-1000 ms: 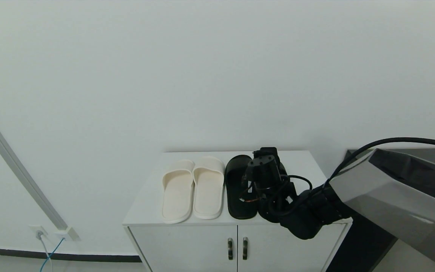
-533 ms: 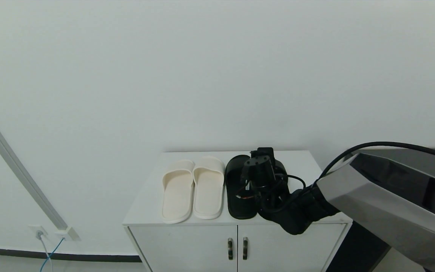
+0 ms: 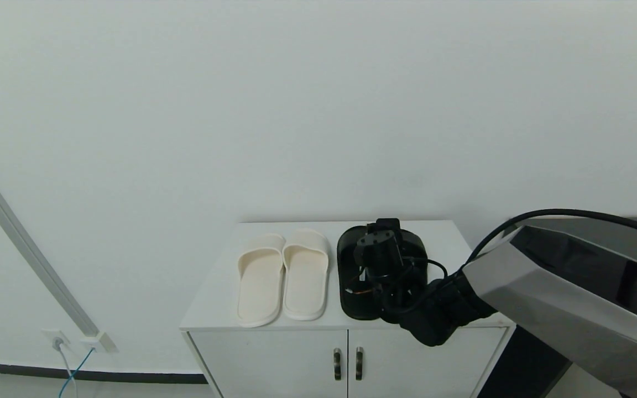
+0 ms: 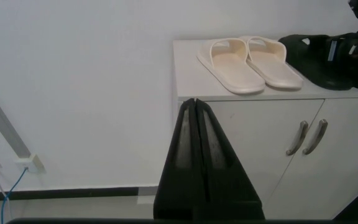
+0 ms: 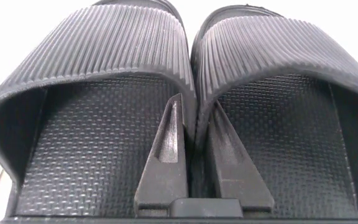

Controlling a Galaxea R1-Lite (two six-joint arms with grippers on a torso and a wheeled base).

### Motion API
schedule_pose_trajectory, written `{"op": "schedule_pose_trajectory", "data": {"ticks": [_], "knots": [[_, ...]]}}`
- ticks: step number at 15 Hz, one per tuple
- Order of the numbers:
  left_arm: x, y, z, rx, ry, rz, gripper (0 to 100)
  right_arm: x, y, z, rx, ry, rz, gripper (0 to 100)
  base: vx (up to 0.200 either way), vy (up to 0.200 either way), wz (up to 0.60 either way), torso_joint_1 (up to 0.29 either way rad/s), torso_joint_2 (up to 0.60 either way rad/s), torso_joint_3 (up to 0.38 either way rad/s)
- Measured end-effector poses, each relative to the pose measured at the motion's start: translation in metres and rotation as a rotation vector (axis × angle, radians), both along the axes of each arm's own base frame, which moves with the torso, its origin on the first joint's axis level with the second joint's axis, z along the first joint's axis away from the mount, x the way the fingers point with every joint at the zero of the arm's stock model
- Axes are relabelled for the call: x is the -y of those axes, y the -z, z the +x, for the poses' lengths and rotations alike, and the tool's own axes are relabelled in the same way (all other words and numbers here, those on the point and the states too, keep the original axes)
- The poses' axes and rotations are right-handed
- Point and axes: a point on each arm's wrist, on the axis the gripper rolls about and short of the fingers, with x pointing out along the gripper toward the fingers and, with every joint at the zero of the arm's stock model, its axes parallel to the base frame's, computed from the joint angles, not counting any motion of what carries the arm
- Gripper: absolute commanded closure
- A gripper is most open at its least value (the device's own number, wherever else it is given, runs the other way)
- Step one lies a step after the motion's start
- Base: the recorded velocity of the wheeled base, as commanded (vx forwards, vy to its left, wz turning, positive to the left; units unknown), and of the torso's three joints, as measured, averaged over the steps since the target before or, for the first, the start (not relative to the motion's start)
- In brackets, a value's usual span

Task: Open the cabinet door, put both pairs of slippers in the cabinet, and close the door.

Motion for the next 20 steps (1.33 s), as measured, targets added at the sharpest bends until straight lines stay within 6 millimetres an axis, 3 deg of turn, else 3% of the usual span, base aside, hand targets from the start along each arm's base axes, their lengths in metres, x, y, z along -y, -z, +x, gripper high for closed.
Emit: {"op": "schedule_pose_trajectory", "data": {"ticks": [2, 5, 12, 16, 20], "knots": [[0.000, 0.000, 0.000, 0.000, 0.000, 0.000, 100, 0.006, -0.010, -0.007, -0.001, -0.012, 0.001, 100, 0.000, 0.000, 0.00, 0.000, 0.00, 0.000], [0.000, 0.000, 0.000, 0.000, 0.002, 0.002, 100, 0.026, -0.036, -0.035, -0.019, -0.155, 0.011, 100, 0.000, 0.000, 0.00, 0.000, 0.00, 0.000], [0.000, 0.000, 0.000, 0.000, 0.003, 0.003, 100, 0.101, -0.093, -0.140, 0.049, -0.895, 0.009, 100, 0.000, 0.000, 0.00, 0.000, 0.00, 0.000], [0.000, 0.000, 0.000, 0.000, 0.004, 0.003, 100, 0.123, -0.094, -0.158, 0.105, -1.011, -0.106, 100, 0.000, 0.000, 0.00, 0.000, 0.00, 0.000], [0.000, 0.000, 0.000, 0.000, 0.004, 0.002, 100, 0.127, -0.094, -0.162, 0.102, -1.024, -0.096, 100, 0.000, 0.000, 0.00, 0.000, 0.00, 0.000]]}}
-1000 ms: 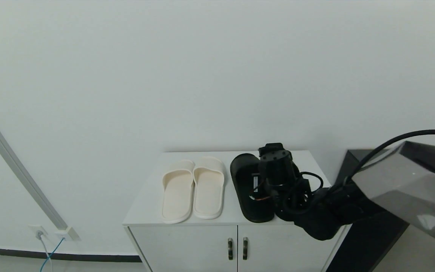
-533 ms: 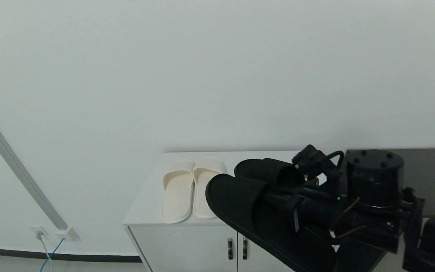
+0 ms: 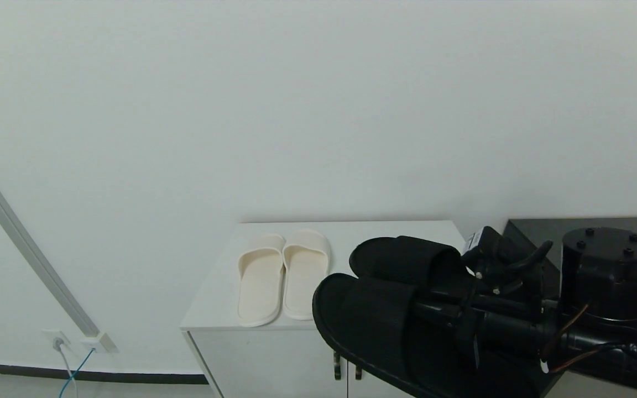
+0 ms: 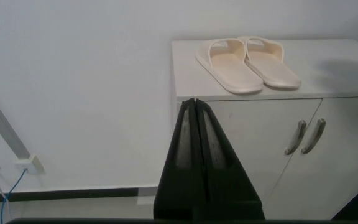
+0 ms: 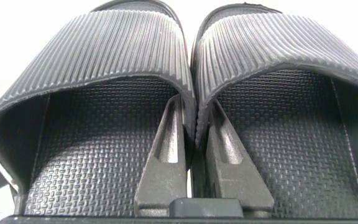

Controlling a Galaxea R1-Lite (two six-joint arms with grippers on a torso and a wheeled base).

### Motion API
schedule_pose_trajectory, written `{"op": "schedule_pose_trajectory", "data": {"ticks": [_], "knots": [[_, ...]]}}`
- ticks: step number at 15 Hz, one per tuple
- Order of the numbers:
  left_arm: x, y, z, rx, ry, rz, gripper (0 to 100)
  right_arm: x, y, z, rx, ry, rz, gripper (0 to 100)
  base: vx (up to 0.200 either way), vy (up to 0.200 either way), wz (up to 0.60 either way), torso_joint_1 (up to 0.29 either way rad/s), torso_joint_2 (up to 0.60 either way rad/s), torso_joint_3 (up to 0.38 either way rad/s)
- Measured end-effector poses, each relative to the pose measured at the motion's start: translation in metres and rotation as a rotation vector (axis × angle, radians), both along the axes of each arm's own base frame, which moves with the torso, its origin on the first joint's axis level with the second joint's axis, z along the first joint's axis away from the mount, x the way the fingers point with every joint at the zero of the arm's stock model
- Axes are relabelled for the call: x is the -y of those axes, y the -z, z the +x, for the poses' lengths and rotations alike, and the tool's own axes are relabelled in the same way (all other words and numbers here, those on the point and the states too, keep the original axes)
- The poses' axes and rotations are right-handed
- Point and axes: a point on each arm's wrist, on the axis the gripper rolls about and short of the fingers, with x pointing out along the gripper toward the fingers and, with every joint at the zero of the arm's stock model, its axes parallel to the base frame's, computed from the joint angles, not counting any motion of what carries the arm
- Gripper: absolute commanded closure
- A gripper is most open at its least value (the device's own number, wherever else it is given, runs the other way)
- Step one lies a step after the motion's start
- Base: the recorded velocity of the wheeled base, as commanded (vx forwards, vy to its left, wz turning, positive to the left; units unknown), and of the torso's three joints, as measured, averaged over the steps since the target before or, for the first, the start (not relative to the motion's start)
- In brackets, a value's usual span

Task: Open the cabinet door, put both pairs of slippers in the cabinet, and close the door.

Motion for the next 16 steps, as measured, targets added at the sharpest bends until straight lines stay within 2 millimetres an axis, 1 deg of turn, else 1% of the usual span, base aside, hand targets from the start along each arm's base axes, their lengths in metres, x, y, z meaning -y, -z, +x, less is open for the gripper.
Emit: {"op": "schedule_pose_trajectory", "data": {"ticks": [3, 10, 16], "knots": [[0.000, 0.000, 0.000, 0.000, 0.000, -0.001, 100, 0.001, 0.002, -0.003, -0.016, -0.050, 0.003, 100, -0.200, 0.000, 0.00, 0.002, 0.00, -0.002], [0.000, 0.000, 0.000, 0.000, 0.000, -0.001, 100, 0.002, 0.007, -0.004, -0.034, -0.058, -0.008, 100, -0.200, 0.000, 0.00, 0.004, 0.00, 0.005], [0.000, 0.000, 0.000, 0.000, 0.000, -0.001, 100, 0.004, 0.016, -0.006, -0.059, -0.058, -0.029, 100, 0.000, 0.000, 0.00, 0.000, 0.00, 0.000]]}}
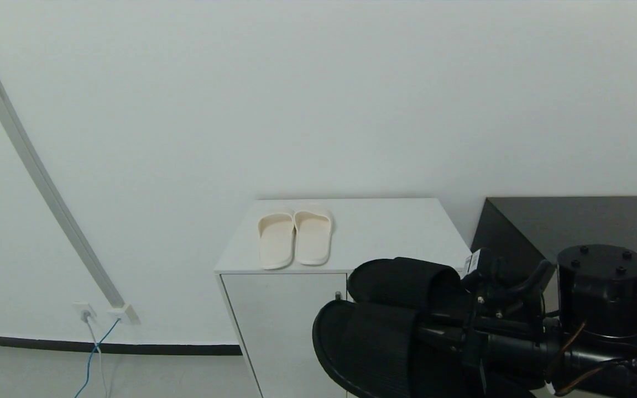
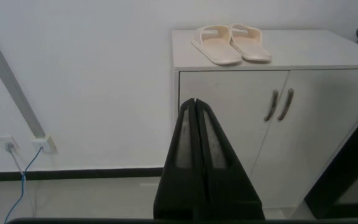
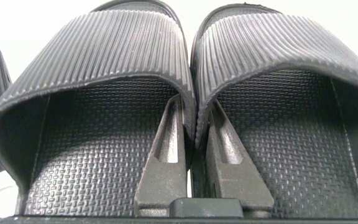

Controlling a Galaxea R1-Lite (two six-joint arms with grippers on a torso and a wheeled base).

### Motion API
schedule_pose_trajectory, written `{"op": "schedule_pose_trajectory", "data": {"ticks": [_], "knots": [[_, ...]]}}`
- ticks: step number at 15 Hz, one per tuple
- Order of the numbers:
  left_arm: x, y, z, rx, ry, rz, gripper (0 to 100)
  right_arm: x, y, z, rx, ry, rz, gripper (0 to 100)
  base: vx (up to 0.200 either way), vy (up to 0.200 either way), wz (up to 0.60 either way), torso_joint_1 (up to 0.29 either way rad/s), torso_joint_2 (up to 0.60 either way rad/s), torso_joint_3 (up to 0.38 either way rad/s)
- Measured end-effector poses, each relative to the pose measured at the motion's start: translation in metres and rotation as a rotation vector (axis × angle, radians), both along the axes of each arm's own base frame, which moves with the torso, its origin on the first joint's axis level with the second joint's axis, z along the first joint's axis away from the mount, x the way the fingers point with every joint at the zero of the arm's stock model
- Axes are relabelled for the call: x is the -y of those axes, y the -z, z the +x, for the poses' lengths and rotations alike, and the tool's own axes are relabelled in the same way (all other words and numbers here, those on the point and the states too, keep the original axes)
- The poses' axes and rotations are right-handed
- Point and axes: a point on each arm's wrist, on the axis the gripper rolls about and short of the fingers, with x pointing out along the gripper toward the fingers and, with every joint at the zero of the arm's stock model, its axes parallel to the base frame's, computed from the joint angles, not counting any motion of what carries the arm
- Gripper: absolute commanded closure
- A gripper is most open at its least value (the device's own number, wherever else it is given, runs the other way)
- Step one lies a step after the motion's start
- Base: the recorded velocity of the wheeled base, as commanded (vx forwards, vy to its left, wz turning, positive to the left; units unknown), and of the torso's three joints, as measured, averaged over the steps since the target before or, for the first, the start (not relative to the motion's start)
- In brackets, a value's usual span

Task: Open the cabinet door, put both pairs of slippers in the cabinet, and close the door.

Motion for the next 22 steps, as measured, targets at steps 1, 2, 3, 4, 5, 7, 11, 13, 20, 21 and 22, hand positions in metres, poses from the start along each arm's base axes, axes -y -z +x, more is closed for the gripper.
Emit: {"op": "schedule_pose_trajectory", "data": {"ticks": [1, 2, 3, 4, 5, 7, 11, 13, 20, 21, 22], "knots": [[0.000, 0.000, 0.000, 0.000, -0.001, 0.001, 100, 0.000, 0.000, -0.001, 0.000, -0.004, 0.000, 100, 0.000, 0.000, 0.00, 0.000, 0.00, 0.000], [0.000, 0.000, 0.000, 0.000, -0.001, 0.001, 100, 0.001, 0.002, -0.001, -0.002, -0.001, -0.003, 100, 0.000, 0.000, 0.00, 0.000, 0.00, 0.000], [0.000, 0.000, 0.000, 0.000, 0.000, 0.001, 100, 0.001, 0.001, -0.001, 0.008, 0.001, 0.005, 100, 0.000, 0.000, 0.00, 0.000, 0.00, 0.000], [0.000, 0.000, 0.000, 0.000, -0.002, 0.001, 100, 0.001, 0.002, -0.002, 0.012, -0.003, 0.011, 100, 0.000, 0.000, 0.00, 0.000, 0.00, 0.000], [0.000, 0.000, 0.000, 0.000, -0.001, 0.001, 100, 0.001, 0.002, -0.002, 0.013, -0.003, 0.012, 100, 0.000, 0.000, 0.00, 0.000, 0.00, 0.000], [0.000, 0.000, 0.000, 0.000, 0.000, 0.002, 100, 0.000, 0.005, -0.003, 0.006, -0.009, 0.006, 100, 0.000, 0.000, 0.00, 0.000, 0.00, 0.000], [0.000, 0.000, 0.000, 0.000, 0.000, 0.000, 0, 0.000, 0.008, -0.005, 0.004, -0.016, 0.003, 100, 0.000, 0.000, 0.00, 0.000, 0.00, 0.000], [0.000, 0.000, 0.000, 0.000, 0.000, 0.001, 0, 0.000, 0.009, -0.006, 0.003, -0.018, -0.001, 100, 0.000, 0.000, 0.00, 0.000, 0.00, 0.000], [0.000, 0.000, 0.000, 0.000, 0.001, 0.001, 0, -0.001, 0.011, -0.007, -0.002, -0.025, -0.008, 100, 0.000, 0.000, 0.00, -0.133, 0.30, 0.165], [0.000, 0.000, 0.000, 0.000, 0.001, 0.001, 0, -0.002, 0.011, -0.007, -0.003, -0.027, -0.009, 100, 0.000, 0.000, 0.00, -0.163, 0.37, 0.212], [0.000, 0.000, 0.000, 0.000, 0.001, 0.001, 0, -0.002, 0.012, -0.008, -0.004, -0.028, -0.010, 100, 0.000, 0.000, 0.00, -0.173, 0.39, 0.212]]}}
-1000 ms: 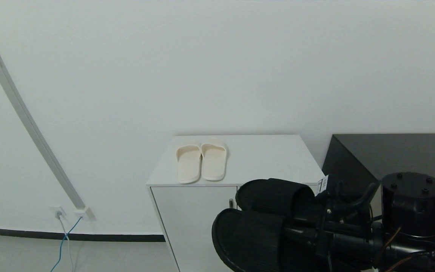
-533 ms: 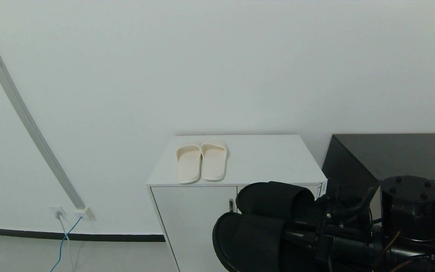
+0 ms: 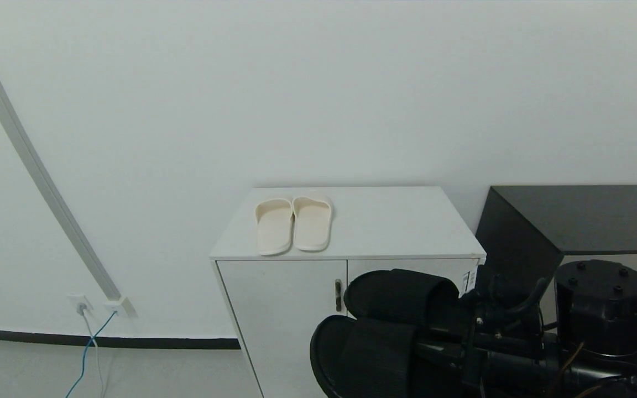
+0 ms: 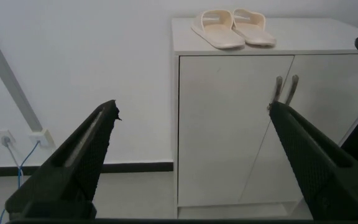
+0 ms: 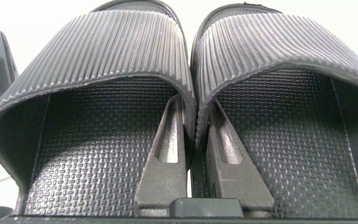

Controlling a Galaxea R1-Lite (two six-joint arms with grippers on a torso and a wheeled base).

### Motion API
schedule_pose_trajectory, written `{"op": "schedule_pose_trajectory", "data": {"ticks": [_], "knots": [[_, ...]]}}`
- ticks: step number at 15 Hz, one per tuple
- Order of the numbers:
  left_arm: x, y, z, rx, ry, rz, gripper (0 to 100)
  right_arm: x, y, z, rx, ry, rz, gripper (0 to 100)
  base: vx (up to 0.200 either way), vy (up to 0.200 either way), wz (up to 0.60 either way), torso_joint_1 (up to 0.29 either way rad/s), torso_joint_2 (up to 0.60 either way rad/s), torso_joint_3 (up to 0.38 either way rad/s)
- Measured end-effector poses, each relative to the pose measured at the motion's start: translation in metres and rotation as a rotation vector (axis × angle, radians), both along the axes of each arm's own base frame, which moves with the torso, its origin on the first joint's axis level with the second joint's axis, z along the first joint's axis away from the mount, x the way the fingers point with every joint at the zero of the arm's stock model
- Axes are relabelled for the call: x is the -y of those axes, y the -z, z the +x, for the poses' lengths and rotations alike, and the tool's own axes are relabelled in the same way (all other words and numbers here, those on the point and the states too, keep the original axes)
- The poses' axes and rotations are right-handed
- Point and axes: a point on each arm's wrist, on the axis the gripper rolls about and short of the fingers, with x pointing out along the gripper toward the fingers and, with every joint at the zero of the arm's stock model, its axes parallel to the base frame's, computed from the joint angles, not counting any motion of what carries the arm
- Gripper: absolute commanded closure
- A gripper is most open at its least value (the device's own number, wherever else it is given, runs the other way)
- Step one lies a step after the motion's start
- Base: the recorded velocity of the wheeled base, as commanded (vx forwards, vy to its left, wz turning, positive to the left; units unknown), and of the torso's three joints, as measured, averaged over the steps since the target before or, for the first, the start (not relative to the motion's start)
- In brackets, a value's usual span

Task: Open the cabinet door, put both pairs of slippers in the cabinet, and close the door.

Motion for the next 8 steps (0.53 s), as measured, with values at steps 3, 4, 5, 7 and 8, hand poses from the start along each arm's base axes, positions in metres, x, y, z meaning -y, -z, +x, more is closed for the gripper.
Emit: {"op": "schedule_pose_trajectory", "data": {"ticks": [3, 4, 5, 7, 8], "knots": [[0.0000, 0.0000, 0.0000, 0.000, -0.001, 0.000, 0, -0.0002, 0.0008, -0.0006, -0.002, -0.002, -0.002, 100, 0.000, 0.000, 0.00, -0.172, 0.40, 0.224], [0.0000, 0.0000, 0.0000, 0.000, -0.001, 0.000, 0, -0.0003, 0.0008, -0.0008, -0.002, -0.003, -0.002, 100, 0.000, 0.000, 0.00, -0.212, 0.50, 0.286], [0.0000, 0.0000, 0.0000, 0.000, -0.001, 0.000, 0, -0.0004, 0.0011, -0.0010, -0.003, -0.004, -0.003, 100, 0.000, 0.000, 0.00, -0.227, 0.53, 0.295], [0.0000, 0.0000, 0.0000, 0.000, 0.000, 0.000, 0, -0.0002, 0.0015, -0.0013, -0.004, -0.005, -0.004, 100, 0.000, 0.000, 0.00, -0.229, 0.55, 0.317], [0.0000, 0.0000, 0.0000, 0.000, -0.001, 0.000, 0, -0.0004, 0.0018, -0.0019, -0.005, -0.007, -0.005, 100, 0.000, 0.000, 0.00, -0.237, 0.55, 0.339]]}}
